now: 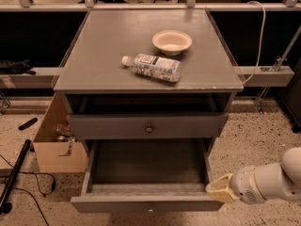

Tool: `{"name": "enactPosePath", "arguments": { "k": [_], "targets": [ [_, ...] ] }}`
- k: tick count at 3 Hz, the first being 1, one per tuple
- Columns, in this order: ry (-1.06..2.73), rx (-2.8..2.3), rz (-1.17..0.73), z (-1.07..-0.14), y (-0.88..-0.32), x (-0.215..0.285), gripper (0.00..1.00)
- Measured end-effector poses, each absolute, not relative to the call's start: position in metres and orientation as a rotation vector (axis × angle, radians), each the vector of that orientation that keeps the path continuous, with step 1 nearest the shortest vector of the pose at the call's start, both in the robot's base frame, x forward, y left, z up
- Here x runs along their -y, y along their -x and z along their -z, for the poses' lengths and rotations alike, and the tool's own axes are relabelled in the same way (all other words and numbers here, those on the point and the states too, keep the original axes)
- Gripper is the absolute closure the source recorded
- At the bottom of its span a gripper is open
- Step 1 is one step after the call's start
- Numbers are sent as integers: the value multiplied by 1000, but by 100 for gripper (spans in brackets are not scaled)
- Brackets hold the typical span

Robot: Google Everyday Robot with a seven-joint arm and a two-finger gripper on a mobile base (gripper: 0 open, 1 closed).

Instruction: Close middle drawer

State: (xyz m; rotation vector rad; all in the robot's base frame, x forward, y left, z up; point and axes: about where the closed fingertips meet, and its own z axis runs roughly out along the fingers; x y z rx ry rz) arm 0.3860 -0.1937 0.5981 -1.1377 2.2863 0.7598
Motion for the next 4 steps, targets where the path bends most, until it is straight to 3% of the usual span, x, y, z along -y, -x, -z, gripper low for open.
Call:
{"name": "enactPosePath", "arguments": {
  "k": [1,3,4],
  "targets": [
    [1138,-2286,-760,-598,-386,194,100],
    [1026,-2489,-814,-488,-376,144,100],
    [930,-2551,-778,-462,-377,146,100]
  ]
}}
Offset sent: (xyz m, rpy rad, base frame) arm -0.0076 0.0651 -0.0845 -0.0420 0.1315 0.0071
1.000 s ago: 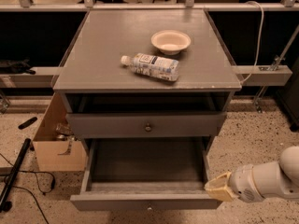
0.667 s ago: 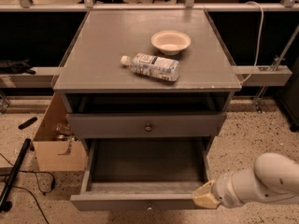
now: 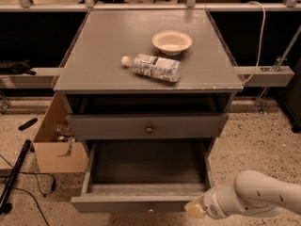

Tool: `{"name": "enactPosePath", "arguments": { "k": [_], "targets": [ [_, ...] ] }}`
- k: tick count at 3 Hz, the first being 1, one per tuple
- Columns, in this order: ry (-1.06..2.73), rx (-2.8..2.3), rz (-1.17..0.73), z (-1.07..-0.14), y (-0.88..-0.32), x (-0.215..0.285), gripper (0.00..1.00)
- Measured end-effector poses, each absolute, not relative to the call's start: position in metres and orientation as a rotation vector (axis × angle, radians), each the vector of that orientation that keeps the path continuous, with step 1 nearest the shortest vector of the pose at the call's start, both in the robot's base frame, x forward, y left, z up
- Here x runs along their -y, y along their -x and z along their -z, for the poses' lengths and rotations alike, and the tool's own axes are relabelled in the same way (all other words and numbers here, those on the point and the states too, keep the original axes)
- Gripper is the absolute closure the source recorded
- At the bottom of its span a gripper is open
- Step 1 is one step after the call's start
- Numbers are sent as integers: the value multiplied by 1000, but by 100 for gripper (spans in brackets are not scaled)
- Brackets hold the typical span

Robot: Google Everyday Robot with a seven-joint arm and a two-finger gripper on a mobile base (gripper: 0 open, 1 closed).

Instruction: Close middle drawer

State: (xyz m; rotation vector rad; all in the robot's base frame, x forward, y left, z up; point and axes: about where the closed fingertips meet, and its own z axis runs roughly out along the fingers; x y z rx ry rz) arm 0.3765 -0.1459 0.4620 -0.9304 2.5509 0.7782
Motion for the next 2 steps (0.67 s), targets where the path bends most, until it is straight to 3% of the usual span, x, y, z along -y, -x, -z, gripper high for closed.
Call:
{"name": "enactPosePath", "arguments": {
  "k": [2],
  "targets": [
    [951,-2523,-769,-463,-376,143,100]
  ]
}}
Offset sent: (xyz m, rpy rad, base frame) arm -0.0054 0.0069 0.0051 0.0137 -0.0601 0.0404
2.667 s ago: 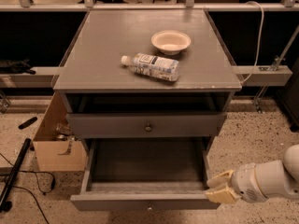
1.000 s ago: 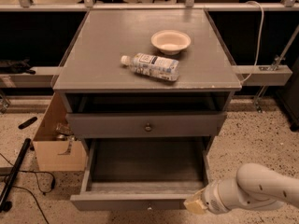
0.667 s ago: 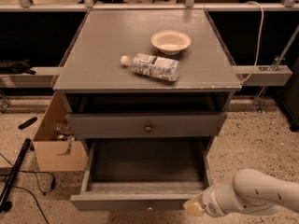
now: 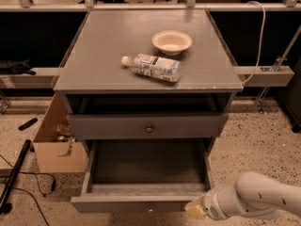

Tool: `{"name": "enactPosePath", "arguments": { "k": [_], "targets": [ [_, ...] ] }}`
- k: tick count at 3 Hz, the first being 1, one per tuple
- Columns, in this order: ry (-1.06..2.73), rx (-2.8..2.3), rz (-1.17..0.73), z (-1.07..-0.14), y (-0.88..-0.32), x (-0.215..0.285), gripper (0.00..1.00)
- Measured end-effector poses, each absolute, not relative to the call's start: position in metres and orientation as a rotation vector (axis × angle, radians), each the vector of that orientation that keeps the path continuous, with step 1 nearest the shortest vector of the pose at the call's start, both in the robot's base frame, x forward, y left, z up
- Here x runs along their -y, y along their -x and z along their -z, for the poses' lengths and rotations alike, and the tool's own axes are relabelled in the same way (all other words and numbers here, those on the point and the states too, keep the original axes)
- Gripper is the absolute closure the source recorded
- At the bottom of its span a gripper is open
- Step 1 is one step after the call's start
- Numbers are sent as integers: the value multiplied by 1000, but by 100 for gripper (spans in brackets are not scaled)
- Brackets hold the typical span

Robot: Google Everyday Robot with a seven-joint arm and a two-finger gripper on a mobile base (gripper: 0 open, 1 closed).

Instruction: Close middle drawer

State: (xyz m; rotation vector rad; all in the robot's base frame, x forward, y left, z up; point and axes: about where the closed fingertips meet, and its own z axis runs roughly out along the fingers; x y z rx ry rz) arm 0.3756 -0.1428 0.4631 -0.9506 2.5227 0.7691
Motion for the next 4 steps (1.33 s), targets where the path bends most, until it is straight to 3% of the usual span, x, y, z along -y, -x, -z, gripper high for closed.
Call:
{"name": "enactPosePath", "arguments": {
  "k": [4],
  "targets": [
    [1112,-2449,-844,-405,-377,123,99]
  ]
}}
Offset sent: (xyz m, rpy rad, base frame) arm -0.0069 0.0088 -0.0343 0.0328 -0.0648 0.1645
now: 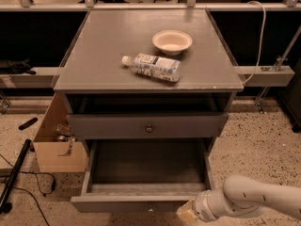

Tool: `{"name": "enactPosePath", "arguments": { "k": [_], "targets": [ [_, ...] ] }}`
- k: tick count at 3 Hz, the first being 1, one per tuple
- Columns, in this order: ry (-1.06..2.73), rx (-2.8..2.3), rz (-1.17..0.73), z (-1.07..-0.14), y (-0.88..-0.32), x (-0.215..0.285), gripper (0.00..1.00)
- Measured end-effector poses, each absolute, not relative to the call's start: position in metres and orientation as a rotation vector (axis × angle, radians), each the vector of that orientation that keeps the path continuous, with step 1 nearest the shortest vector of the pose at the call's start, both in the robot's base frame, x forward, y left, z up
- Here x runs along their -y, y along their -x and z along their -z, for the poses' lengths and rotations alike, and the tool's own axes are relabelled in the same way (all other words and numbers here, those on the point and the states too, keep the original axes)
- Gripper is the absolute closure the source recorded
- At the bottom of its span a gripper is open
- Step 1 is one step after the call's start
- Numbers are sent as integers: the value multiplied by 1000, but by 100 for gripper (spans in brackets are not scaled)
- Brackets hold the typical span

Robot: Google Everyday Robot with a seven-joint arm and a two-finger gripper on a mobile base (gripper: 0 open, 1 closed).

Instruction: Close middle drawer

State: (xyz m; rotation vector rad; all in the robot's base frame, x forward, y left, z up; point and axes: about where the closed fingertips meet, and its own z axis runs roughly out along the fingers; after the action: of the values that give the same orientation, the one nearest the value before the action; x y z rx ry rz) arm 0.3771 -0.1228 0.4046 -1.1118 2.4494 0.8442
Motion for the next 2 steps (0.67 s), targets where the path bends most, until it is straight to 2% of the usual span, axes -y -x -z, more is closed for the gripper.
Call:
{"name": "enactPosePath", "arguments": {
  "k": [1,2],
  "targets": [
    [1112,-2449,-844,-405,-377,123,77],
    [1108,-2446,-849,-406,-376,123,46]
  ]
}}
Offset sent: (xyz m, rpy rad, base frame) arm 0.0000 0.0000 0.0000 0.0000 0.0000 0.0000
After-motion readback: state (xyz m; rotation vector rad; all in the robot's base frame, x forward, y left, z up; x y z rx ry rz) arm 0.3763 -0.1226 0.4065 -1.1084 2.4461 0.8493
